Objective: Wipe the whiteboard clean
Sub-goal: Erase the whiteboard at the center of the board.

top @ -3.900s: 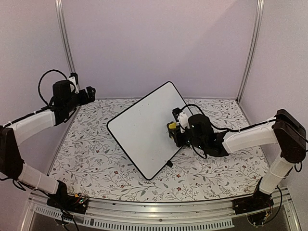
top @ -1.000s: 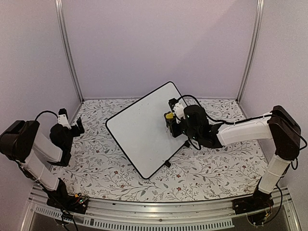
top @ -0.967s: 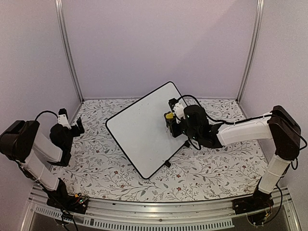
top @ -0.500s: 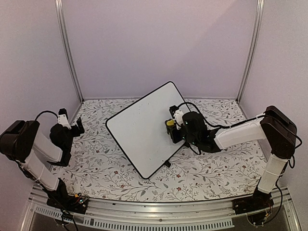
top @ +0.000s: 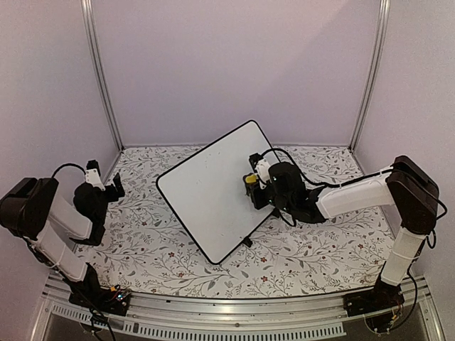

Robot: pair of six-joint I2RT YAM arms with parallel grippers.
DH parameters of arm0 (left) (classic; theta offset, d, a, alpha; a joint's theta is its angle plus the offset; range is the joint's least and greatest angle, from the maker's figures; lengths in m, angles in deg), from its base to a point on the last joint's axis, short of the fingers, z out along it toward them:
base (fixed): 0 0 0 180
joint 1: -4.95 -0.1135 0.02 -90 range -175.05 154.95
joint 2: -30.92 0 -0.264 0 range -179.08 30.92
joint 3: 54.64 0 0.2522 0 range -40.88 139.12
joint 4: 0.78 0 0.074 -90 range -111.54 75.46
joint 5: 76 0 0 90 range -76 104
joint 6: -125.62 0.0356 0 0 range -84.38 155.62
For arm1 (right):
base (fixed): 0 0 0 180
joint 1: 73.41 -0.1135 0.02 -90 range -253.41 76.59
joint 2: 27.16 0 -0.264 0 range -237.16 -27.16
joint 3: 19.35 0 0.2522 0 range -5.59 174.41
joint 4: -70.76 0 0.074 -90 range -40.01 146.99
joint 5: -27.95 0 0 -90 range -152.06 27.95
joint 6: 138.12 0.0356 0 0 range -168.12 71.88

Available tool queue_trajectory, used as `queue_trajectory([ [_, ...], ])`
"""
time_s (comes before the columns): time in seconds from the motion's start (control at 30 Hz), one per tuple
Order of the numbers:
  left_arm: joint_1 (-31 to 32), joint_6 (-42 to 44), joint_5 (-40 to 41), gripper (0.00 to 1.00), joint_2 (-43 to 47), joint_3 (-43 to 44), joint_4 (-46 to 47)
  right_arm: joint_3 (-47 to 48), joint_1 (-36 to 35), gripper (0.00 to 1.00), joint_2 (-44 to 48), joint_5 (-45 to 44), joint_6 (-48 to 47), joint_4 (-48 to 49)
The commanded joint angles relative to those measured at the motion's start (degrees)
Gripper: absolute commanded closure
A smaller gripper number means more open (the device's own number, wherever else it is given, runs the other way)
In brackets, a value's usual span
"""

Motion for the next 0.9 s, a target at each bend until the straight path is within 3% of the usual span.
queue_trajectory([
  [0.0, 0.5, 0.2, 0.3, 0.0, -0.4, 0.6, 1.9, 3.6, -0.1, 1.0, -1.1, -0.7, -1.0, -0.3],
  [0.33, 0.4, 0.2, 0.3, 0.0, -0.4, 0.6, 1.8, 4.3, -0.3, 1.0, -3.4, 1.1, 0.1, 0.2],
  [0.87, 0.5, 0.2, 0.3, 0.0, -0.4, 0.6, 1.8, -4.4, -3.2, 1.0, -2.9, -0.6, 4.6, 2.2],
])
